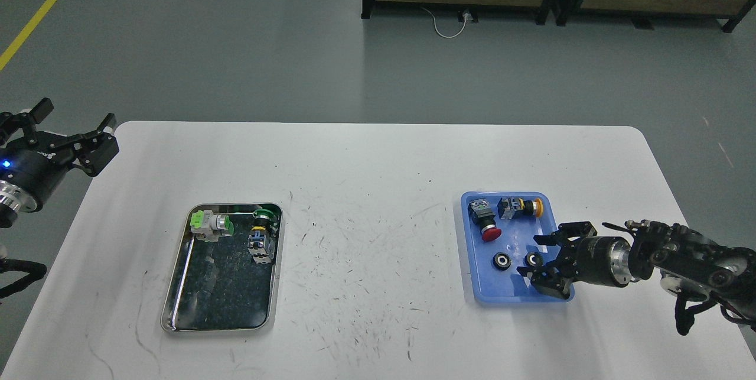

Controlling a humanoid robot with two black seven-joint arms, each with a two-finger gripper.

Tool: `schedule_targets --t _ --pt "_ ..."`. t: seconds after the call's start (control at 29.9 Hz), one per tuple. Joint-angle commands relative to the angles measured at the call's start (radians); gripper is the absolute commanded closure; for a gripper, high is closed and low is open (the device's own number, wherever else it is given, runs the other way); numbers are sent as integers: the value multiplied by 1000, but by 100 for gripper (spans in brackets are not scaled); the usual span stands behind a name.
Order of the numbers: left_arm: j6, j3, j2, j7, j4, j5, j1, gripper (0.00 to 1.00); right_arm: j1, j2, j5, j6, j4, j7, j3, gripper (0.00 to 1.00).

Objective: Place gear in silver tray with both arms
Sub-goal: 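Lower the right gripper into the blue bin and grasp a black gear, then carry the black gear out of the bin and set it on the table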

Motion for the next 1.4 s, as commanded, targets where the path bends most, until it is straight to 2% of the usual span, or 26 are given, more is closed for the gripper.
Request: schedule_targets --t 0.0,0.2,0.3,0.94,1.37 --pt "5 9 -1 0 2 0 -1 1 -1 4 -2 -1 0 0 0 28" --pt "13 14 0 0 2 0 -1 1 -1 8 -2 -1 -2 -2 -3 36" --pt "13 14 2 0 2 0 -1 1 -1 8 -2 -1 -2 -6 -5 45" --pt "15 14 8 0 2 0 2 1 -1 -3 0 1 0 -6 -8 69" --pt "28 20 8 0 0 -1 6 1 13 -49 5 64 95 -8 72 70"
